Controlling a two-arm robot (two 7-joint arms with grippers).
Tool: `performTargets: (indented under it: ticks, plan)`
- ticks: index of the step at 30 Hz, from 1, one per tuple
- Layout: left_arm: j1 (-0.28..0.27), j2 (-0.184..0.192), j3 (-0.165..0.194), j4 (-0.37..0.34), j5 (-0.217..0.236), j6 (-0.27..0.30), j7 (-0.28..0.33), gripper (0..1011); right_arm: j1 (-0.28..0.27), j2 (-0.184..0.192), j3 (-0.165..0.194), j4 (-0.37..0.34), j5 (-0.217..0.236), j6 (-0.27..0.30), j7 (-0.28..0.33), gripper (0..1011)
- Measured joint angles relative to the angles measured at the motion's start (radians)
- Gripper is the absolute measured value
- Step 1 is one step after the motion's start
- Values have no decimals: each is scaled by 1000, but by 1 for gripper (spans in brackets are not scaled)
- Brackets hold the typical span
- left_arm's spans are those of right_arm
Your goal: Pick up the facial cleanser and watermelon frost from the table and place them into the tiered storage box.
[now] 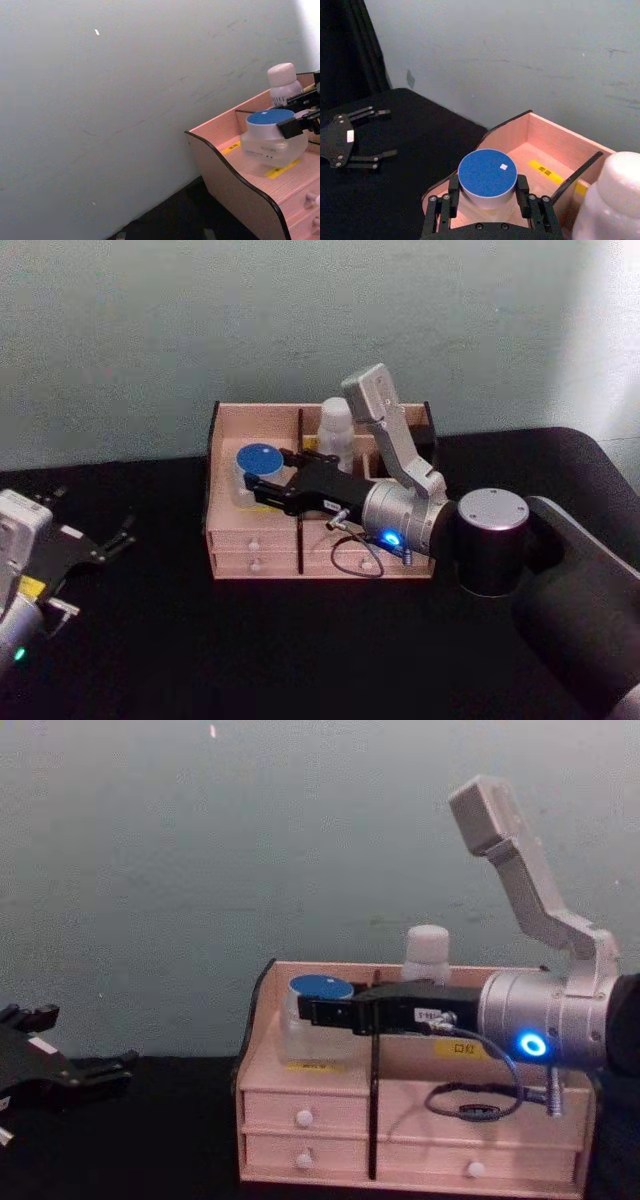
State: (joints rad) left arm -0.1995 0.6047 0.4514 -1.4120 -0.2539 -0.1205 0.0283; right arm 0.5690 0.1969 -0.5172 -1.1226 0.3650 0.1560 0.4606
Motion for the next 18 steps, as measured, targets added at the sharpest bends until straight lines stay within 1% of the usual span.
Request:
performTargets:
  ticks: [18]
  plan:
    - [0,0,0,0,0,0,0,1001,30,-32,0,61,-8,12,-7,689]
